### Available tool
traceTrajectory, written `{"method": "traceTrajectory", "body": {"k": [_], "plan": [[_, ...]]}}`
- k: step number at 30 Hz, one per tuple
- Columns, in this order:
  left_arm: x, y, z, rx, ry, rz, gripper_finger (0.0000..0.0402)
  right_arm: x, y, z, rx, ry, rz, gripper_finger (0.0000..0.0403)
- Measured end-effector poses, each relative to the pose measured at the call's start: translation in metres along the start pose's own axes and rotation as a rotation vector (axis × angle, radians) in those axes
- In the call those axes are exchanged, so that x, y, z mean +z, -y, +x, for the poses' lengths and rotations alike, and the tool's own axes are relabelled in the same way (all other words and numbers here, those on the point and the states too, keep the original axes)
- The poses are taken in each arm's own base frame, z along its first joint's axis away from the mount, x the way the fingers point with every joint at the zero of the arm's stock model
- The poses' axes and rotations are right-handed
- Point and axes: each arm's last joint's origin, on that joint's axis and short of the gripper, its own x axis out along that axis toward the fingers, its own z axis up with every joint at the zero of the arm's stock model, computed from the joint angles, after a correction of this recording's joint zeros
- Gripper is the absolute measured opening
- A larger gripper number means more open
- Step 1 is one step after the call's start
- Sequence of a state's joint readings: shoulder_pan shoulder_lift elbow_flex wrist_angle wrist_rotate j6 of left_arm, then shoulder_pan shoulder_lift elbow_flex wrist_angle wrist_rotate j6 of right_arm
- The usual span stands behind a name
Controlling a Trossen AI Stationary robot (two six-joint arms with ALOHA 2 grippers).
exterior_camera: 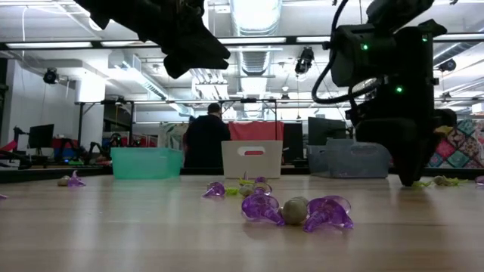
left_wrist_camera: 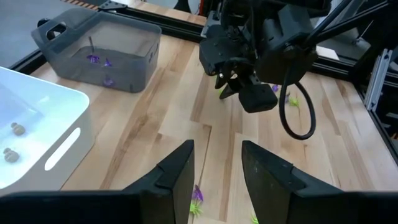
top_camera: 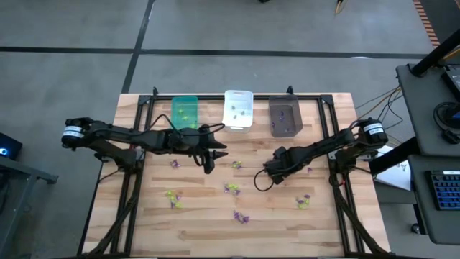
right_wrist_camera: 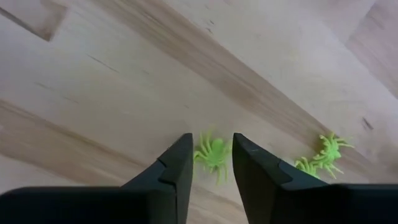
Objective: Sort Halloween decoration
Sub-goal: Put the green spider toy into the blue bin
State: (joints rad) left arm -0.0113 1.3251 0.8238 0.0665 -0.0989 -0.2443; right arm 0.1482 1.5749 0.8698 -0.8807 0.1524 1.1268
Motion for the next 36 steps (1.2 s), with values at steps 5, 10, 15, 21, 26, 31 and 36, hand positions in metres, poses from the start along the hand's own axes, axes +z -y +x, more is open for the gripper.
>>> {"method": "traceTrajectory", "body": {"k": [5,10,15,21,26,31,36], "plan": [[0.000,-0.001,0.000,0.022,0.008,0.000,0.0116,-0.002,0.001,0.007,0.032,0.015,-0.008,0.0064],[0.001,-0.001,0.000,0.025,0.011,0.000,0.0116,-0.001,-0.001,0.007,0.050,0.022,-0.039,0.0018],[0.001,-0.001,0.000,0.025,0.012,-0.001,0.0116,0.000,-0.001,0.003,0.061,0.029,-0.067,0.0009],[0.001,0.000,0.000,0.023,0.018,0.009,0.0116,0.001,0.000,-0.007,0.101,0.070,-0.101,0.0009],[0.004,0.000,-0.002,0.016,0.036,0.015,0.0116,0.003,0.002,-0.021,0.166,0.145,-0.135,0.0009],[0.014,0.001,-0.017,0.002,0.091,0.018,0.0116,0.010,-0.004,-0.040,0.316,0.288,-0.191,0.0008],[0.027,0.002,-0.040,-0.014,0.177,0.059,0.0116,0.026,-0.016,-0.058,0.512,0.486,-0.265,0.0008]]}}
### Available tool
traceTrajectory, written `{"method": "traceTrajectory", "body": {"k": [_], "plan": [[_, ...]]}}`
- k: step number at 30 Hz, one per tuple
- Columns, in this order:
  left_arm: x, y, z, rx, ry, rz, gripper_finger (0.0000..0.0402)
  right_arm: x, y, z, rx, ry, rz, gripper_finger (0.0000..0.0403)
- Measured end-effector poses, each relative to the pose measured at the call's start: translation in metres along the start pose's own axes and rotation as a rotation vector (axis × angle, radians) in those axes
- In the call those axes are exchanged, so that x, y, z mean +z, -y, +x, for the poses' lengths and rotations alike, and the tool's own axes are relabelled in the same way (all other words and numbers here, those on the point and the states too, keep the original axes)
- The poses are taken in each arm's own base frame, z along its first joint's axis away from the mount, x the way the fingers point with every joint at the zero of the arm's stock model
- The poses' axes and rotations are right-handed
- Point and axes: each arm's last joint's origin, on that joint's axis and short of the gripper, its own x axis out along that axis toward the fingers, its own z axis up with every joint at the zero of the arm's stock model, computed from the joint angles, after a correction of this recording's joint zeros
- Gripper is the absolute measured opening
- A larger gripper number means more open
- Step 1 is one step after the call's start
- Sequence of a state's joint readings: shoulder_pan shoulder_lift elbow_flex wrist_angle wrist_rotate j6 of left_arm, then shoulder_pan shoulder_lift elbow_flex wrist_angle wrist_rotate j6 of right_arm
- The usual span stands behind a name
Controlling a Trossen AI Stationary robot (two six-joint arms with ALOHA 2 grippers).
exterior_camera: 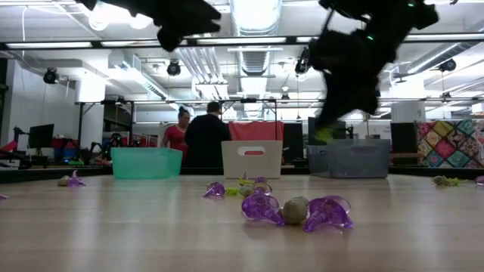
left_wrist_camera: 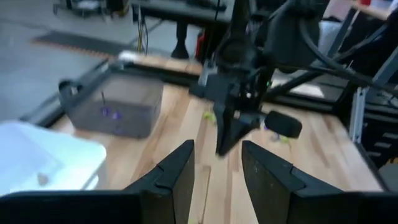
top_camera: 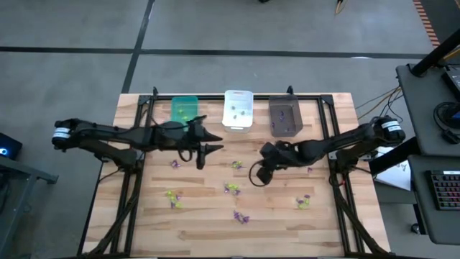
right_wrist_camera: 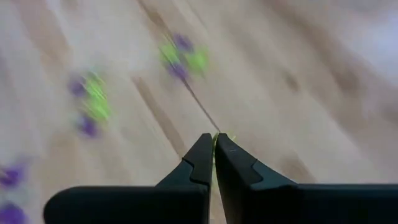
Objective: Sort Halloween decoration
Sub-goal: Put the green spider toy into the blue bin
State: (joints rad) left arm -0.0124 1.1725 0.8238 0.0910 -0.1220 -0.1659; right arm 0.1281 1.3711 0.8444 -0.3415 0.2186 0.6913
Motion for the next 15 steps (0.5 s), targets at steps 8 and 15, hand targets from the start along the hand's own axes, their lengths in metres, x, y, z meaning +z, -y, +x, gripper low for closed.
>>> {"method": "traceTrajectory", "body": {"k": [8,15], "plan": [[0.017,-0.001,-0.028,-0.012,0.095,0.059,0.0116,0.049,-0.004,0.007,0.243,0.353,-0.089,0.0008],[0.018,-0.007,-0.051,0.116,0.054,0.117,0.0116,0.089,0.013,0.018,0.258,0.596,-0.112,0.0008]]}}
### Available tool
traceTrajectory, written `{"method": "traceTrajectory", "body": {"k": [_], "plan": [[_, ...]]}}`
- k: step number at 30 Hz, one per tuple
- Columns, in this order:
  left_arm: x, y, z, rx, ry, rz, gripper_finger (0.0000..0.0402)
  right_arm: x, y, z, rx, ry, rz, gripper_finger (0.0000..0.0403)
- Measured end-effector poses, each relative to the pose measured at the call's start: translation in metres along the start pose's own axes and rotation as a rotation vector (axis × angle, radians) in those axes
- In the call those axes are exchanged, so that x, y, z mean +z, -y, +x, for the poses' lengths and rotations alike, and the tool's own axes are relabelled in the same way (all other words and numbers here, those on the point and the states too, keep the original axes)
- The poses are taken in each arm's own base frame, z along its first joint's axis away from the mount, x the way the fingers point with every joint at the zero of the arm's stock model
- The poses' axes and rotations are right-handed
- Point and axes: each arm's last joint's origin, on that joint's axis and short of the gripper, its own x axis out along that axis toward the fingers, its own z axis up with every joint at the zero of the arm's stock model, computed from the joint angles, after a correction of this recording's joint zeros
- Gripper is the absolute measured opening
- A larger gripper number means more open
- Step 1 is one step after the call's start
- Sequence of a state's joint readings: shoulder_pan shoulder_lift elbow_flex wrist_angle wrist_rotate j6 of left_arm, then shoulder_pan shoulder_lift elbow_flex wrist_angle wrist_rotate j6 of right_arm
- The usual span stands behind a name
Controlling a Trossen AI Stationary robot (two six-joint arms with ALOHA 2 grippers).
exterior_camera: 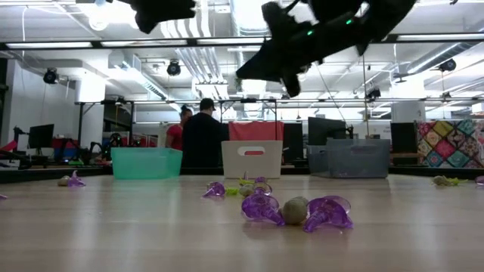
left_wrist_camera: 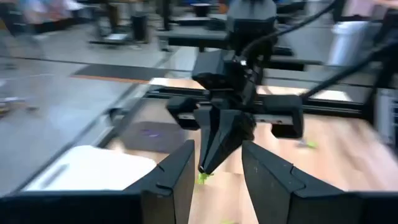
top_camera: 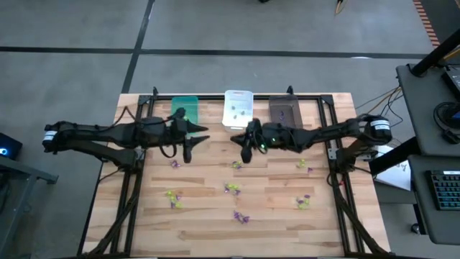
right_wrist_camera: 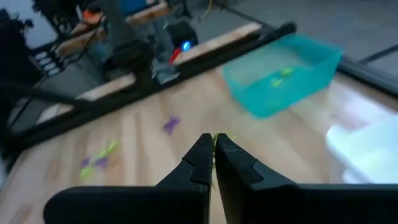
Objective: Sort Halloween decoration
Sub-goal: Put the green spider toy into the blue bin
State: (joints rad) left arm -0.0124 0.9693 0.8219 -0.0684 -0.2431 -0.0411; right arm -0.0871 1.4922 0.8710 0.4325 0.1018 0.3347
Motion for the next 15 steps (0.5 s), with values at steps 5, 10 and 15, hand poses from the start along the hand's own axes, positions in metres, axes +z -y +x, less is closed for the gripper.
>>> {"method": "traceTrajectory", "body": {"k": [5,10,15], "plan": [[0.000,-0.007,-0.015,0.108,-0.022,0.046,0.0116,0.016,0.021,0.026,-0.037,0.043,-0.018,0.0008],[0.004,-0.011,-0.028,0.132,0.000,0.110,0.0116,0.033,0.035,0.064,-0.048,0.068,-0.064,0.0008],[0.006,-0.014,-0.039,0.176,0.008,0.137,0.0116,0.055,0.046,0.104,-0.056,0.120,-0.105,0.0008]]}}
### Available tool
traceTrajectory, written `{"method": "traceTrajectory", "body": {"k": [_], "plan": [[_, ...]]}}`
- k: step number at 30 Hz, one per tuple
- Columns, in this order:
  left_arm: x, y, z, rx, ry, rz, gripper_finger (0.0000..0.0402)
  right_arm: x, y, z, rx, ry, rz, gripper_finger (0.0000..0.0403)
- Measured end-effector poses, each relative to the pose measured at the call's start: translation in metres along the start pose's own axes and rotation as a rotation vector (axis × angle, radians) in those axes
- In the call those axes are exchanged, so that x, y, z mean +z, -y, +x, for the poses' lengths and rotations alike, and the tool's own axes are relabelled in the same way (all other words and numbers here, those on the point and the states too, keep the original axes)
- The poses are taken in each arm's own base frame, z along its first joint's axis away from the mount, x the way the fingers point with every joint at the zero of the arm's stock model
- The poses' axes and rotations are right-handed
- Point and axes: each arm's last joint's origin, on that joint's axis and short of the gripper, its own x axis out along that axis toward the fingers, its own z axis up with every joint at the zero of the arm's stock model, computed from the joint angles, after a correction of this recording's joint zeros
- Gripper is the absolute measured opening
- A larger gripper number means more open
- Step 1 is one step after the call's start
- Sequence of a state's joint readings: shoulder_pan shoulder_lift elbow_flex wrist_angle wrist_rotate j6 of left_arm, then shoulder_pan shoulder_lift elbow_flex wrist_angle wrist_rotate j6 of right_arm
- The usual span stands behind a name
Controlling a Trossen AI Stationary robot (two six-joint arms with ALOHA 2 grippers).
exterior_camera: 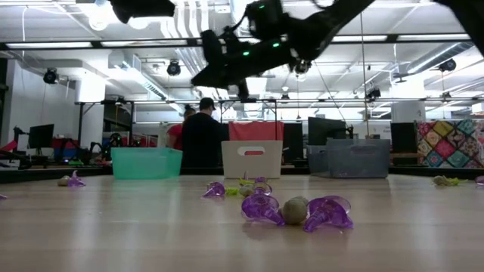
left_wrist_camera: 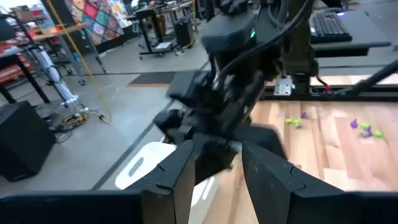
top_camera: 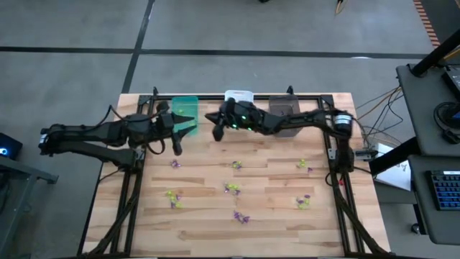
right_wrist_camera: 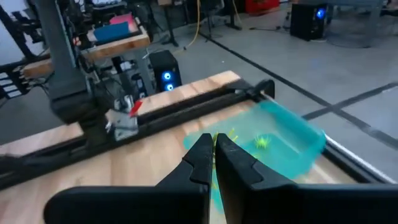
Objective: Sort Halloween decoration
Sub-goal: Put the green spider toy into the blue bin, then put the purple witch hat toy into the gray bin
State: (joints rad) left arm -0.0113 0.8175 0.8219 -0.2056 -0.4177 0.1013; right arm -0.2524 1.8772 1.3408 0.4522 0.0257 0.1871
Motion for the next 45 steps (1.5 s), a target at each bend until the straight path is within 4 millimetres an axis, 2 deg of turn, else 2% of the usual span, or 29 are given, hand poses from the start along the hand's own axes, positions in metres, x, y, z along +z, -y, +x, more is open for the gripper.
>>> {"method": "traceTrajectory", "body": {"k": [6,15,20,25,31,35,41,45], "plan": [[0.001,-0.005,-0.010,0.005,0.013,0.006,0.0116,0.005,0.016,0.047,-0.020,0.028,-0.024,0.0009],[0.001,-0.008,-0.017,0.005,0.019,-0.006,0.0116,-0.020,0.027,0.107,-0.011,0.007,0.009,0.0009],[0.000,-0.007,-0.015,0.003,0.003,-0.028,0.0116,-0.031,0.028,0.127,-0.011,-0.088,0.000,0.0018],[-0.003,-0.006,-0.014,0.000,-0.029,-0.058,0.0116,-0.032,0.028,0.137,-0.005,-0.105,0.014,0.0058],[-0.012,-0.006,-0.016,-0.001,-0.118,-0.125,0.0116,-0.031,0.028,0.135,-0.014,-0.150,0.025,0.0112],[-0.022,-0.005,-0.015,0.007,-0.209,-0.181,0.0116,-0.020,0.024,0.125,0.001,-0.239,0.010,0.0128],[-0.037,-0.003,-0.018,0.011,-0.371,-0.315,0.0116,0.001,0.006,0.092,0.037,-0.492,-0.058,0.0122],[-0.046,0.000,-0.019,-0.004,-0.485,-0.421,0.0116,0.018,-0.015,0.061,0.071,-0.645,-0.144,0.0111]]}}
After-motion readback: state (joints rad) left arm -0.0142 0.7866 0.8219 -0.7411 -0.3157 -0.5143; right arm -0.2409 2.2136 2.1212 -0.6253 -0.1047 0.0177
